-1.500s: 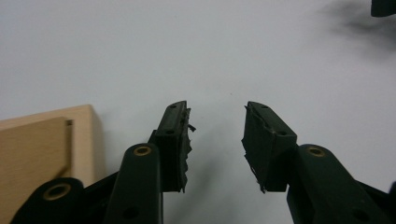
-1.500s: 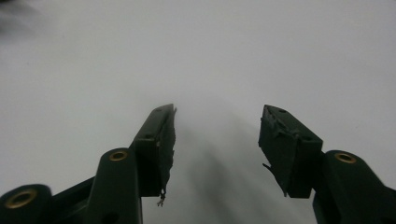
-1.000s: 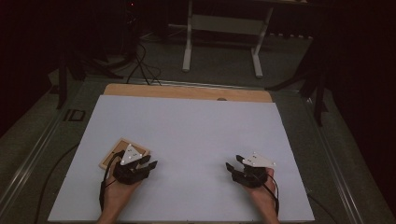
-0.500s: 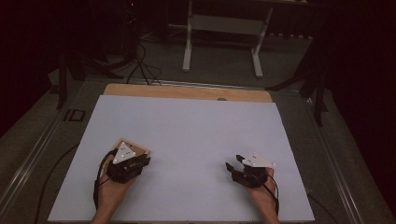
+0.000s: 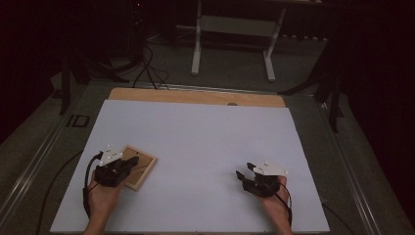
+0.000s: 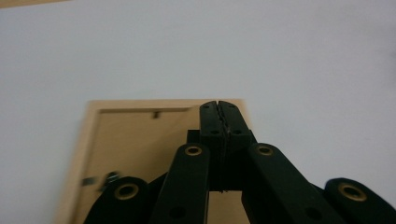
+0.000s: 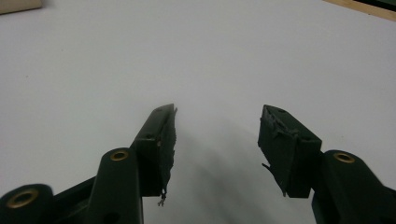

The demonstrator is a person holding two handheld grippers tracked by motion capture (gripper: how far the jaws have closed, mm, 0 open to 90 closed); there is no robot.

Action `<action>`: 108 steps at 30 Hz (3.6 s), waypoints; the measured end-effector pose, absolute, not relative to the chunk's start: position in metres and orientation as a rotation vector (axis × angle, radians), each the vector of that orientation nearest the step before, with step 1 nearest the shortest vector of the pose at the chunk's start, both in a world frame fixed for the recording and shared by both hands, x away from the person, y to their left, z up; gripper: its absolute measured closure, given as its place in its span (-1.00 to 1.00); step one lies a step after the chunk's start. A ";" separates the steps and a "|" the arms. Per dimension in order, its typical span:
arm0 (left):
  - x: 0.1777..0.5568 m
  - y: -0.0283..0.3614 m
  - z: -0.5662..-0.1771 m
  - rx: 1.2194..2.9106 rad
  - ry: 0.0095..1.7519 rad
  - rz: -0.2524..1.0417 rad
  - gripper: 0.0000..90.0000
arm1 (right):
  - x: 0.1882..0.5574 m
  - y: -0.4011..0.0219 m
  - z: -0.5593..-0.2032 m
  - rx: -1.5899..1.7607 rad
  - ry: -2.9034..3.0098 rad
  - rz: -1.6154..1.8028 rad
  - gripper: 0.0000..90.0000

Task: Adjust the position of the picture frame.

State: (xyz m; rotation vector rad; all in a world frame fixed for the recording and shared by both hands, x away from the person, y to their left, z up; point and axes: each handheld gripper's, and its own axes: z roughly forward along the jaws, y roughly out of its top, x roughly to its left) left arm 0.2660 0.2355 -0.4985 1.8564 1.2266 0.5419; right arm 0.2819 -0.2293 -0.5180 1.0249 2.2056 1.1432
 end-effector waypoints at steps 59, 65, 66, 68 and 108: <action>0.319 0.208 -0.517 1.998 1.246 0.546 1.00 | 0.281 -0.229 -0.517 1.004 2.211 1.137 0.04; 0.322 0.190 -0.517 2.019 1.188 0.514 1.00 | 0.281 -0.228 -0.517 1.003 2.214 1.134 0.04; 0.322 0.187 -0.517 2.020 1.179 0.504 1.00 | 0.281 -0.228 -0.517 1.005 2.213 1.135 0.04; 0.323 0.184 -0.517 2.023 1.170 0.498 1.00 | 0.281 -0.228 -0.517 1.005 2.213 1.135 0.04; 0.304 0.169 -0.496 2.019 0.966 0.411 0.99 | 0.279 -0.219 -0.514 0.990 2.211 1.164 0.05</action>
